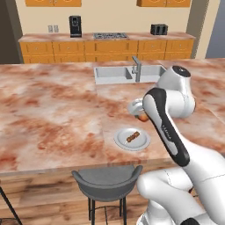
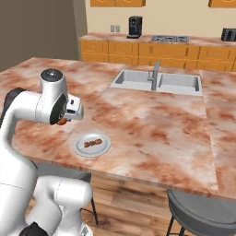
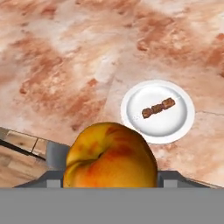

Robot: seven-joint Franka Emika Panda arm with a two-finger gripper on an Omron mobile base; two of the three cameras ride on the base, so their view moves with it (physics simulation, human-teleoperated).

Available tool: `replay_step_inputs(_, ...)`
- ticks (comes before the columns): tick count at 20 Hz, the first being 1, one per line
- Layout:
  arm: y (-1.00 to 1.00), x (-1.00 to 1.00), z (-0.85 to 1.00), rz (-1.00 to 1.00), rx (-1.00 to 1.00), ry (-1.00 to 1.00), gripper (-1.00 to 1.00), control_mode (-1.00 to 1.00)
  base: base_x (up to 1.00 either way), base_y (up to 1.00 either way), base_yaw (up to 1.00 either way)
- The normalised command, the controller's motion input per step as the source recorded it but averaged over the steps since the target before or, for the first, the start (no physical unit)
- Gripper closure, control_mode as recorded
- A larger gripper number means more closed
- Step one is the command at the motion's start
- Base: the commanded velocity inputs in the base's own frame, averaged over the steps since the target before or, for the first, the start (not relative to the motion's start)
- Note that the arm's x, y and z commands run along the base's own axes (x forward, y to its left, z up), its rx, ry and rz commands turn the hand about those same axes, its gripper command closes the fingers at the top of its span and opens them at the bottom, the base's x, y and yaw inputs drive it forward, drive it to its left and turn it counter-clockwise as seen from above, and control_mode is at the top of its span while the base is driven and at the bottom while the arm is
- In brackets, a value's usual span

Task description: Pick up the tangerine and peach from the fridge and place one fruit on each plate on the dining counter.

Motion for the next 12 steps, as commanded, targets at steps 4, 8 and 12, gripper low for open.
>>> replay_step_inputs(4,-0.21,0.17,-0.48,-0.43,0.0,0.32,1.0,-1.0,0.0,0.0,0.0)
replay_step_inputs(8,-0.07,0.08,-0.48,-0.46,-0.01,0.2,1.0,-1.0,0.0,0.0,0.0)
replay_step_inputs(12,-0.05,0.19,-0.54,-0.43,-0.01,0.0,1.0,-1.0,0.0,0.0,0.0)
